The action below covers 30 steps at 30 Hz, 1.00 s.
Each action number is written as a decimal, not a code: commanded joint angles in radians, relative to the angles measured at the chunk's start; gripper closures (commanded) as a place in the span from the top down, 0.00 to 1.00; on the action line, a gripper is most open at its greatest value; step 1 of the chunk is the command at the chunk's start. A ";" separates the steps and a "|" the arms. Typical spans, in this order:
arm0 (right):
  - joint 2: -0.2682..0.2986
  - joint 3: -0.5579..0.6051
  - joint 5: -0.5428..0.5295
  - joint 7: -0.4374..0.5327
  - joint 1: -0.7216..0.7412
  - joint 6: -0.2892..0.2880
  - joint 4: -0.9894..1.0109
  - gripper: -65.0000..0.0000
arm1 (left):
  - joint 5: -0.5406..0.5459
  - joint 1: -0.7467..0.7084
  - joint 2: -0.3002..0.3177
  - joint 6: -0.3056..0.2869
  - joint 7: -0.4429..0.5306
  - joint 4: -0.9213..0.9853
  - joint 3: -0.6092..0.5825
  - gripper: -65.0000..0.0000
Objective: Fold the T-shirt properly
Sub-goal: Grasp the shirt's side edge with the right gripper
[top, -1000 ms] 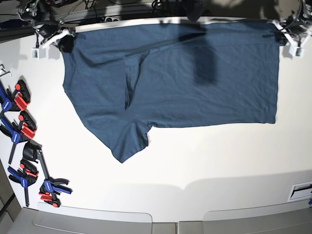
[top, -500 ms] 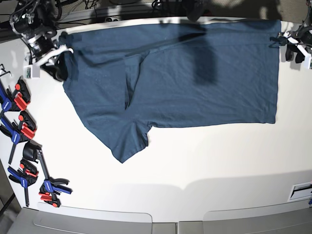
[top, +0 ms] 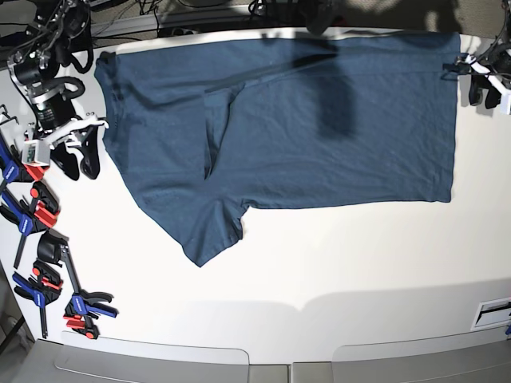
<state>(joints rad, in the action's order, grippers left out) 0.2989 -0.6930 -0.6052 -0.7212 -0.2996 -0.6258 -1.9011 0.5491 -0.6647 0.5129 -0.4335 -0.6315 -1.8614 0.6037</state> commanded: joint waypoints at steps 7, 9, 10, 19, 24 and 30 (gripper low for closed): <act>0.014 0.076 0.006 0.040 0.014 -0.002 0.056 0.42 | 0.010 0.000 0.017 0.000 0.031 -0.017 0.013 0.30; 0.014 0.111 0.038 0.044 0.037 -0.002 0.104 0.42 | 0.010 0.000 0.016 0.000 0.034 -0.017 0.013 0.30; 0.014 0.129 0.061 0.053 0.054 -0.001 0.135 0.42 | 0.010 0.000 0.016 0.000 0.034 -0.017 0.013 0.30; 0.015 0.248 0.143 0.097 0.299 0.006 0.518 0.42 | 0.010 0.000 0.016 0.000 0.034 -0.017 0.013 0.30; 0.040 0.307 0.177 0.110 0.447 0.005 0.746 0.51 | 0.010 0.000 0.016 0.000 0.034 -0.017 0.013 0.30; 0.082 0.375 0.290 0.196 0.590 0.025 0.957 0.51 | 0.010 0.000 0.017 0.000 0.035 -0.017 0.013 0.30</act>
<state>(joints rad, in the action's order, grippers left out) 0.3630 -0.3153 -0.3046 -0.5495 0.2680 -0.5983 -0.9249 0.5491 -0.6621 0.5133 -0.4339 -0.6247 -1.8618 0.6041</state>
